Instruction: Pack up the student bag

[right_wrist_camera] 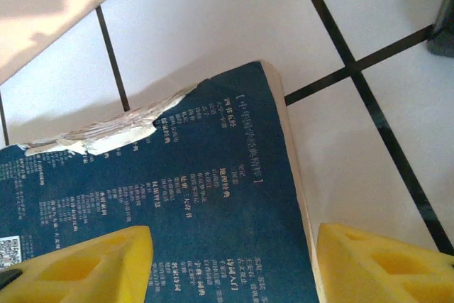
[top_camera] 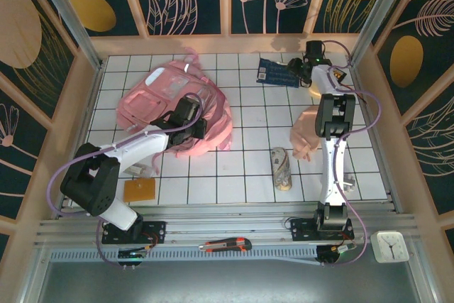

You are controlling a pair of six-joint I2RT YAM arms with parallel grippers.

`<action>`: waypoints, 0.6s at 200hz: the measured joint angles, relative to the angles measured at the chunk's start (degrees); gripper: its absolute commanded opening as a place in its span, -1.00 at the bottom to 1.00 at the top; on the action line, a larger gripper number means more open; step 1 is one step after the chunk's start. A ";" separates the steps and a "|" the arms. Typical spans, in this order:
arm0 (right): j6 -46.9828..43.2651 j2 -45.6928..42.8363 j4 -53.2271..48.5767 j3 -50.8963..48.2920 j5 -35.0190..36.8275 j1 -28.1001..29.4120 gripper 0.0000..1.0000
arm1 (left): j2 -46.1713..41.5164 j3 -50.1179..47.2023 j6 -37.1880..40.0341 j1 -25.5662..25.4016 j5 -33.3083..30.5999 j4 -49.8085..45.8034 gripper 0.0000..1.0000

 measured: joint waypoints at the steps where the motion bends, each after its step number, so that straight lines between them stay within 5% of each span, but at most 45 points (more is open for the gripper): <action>1: -0.02 0.07 0.00 0.00 0.00 0.00 0.23 | 0.00 0.00 0.00 0.00 0.00 0.00 -0.47; 33: 0.39 0.66 0.04 0.35 0.26 -0.07 0.07 | 0.00 0.00 0.00 0.00 0.00 0.00 -0.47; 83: -1.33 1.33 -0.68 1.18 3.37 0.00 -1.00 | 0.00 -0.50 0.00 0.17 0.04 0.20 -0.47; 120: -2.75 1.44 -1.49 1.84 6.88 1.57 -1.00 | -0.04 -0.66 0.00 0.63 0.26 0.17 -0.47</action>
